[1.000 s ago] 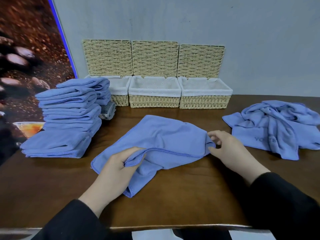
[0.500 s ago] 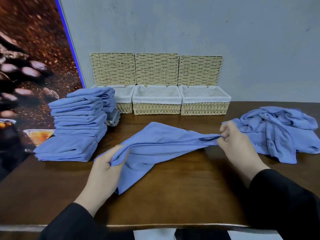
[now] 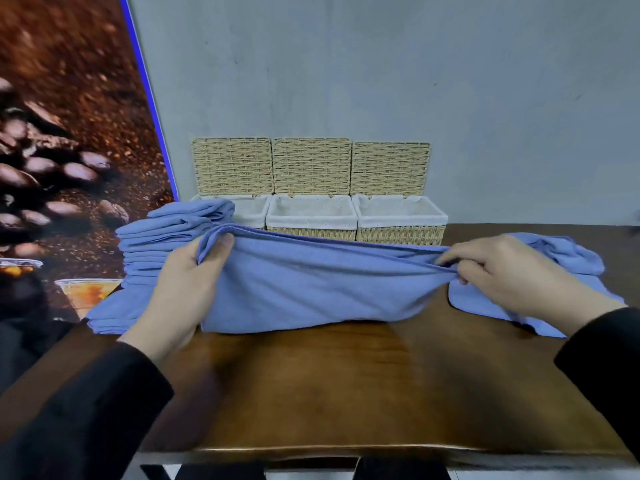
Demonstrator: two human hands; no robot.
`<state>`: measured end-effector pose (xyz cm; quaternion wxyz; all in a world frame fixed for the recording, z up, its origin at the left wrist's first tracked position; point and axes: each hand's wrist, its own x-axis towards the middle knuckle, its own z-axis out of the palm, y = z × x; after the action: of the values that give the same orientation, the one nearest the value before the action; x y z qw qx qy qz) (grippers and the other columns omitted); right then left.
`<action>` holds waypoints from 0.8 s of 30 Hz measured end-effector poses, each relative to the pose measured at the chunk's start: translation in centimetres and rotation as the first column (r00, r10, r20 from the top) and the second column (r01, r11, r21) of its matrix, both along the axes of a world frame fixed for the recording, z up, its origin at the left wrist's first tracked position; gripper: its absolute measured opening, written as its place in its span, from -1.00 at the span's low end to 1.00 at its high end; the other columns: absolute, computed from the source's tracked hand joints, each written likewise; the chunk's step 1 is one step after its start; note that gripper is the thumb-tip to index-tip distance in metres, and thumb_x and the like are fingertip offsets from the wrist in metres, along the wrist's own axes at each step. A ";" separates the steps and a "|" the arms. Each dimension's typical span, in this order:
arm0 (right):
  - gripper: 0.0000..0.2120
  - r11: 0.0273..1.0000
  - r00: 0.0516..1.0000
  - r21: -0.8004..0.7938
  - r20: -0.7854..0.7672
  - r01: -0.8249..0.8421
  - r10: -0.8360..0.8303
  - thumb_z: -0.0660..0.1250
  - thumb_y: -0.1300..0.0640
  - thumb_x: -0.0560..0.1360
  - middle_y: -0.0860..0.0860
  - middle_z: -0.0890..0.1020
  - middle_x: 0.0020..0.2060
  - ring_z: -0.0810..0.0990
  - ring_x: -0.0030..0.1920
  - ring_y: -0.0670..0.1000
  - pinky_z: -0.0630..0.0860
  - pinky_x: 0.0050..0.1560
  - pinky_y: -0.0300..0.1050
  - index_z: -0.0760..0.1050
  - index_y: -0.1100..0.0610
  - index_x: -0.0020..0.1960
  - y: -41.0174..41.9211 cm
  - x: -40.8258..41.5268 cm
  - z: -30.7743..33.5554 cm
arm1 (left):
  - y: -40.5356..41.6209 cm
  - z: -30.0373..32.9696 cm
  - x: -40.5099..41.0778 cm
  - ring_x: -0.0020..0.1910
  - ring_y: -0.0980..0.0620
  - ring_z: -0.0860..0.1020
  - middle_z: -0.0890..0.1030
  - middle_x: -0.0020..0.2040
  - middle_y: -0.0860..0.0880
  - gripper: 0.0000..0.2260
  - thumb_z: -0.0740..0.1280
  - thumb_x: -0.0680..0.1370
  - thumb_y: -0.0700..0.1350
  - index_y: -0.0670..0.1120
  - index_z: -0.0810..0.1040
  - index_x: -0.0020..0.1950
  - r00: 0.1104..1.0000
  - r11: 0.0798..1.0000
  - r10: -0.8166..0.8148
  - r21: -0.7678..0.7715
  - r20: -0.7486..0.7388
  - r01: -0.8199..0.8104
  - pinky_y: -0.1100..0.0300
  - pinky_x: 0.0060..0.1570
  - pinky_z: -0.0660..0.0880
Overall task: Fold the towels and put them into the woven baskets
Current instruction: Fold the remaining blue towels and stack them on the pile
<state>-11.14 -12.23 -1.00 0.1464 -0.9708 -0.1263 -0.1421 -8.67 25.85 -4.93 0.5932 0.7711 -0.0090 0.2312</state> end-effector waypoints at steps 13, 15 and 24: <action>-0.82 0.916 0.988 0.398 0.116 0.048 -0.103 0.44 0.15 0.54 -0.05 0.65 -0.33 0.46 -0.57 0.04 0.41 -0.48 -0.17 0.45 -0.01 0.03 0.7 3.5 6.3 | 3.3 7.4 6.1 -0.41 0.01 0.37 0.45 -0.40 -0.09 -0.70 0.46 0.52 0.01 -0.22 0.59 -0.23 0.993 0.945 -0.028 0.320 -0.112 0.062 0.16 -0.32 0.27; -0.81 0.891 0.991 0.446 0.058 0.086 -0.124 0.40 0.18 0.57 0.00 0.69 -0.23 0.54 -0.60 -0.02 0.46 -0.47 -0.20 0.50 0.00 0.14 0.6 5.2 6.6 | 2.5 8.1 7.3 -0.51 -0.04 0.41 0.49 -0.39 -0.14 -0.74 0.43 0.57 -0.05 -0.25 0.59 -0.15 0.982 0.947 -0.024 0.311 -0.187 0.082 0.18 -0.40 0.29; -0.78 0.690 0.972 0.720 0.206 -0.074 -0.110 0.30 0.24 0.61 0.00 0.60 -0.22 0.63 -0.10 -0.01 0.57 0.26 0.21 0.53 -0.03 -0.13 0.3 8.2 6.9 | 0.5 9.8 9.1 -0.02 0.04 0.71 0.67 -0.06 -0.07 -0.86 0.31 0.64 -0.20 -0.19 0.66 0.04 0.991 0.993 -0.115 -0.030 0.072 0.117 0.09 0.16 0.62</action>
<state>-2.94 -11.89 5.88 0.4992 -0.8122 -0.0669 -0.2943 0.47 26.38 4.89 0.6179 0.7505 -0.0707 0.2233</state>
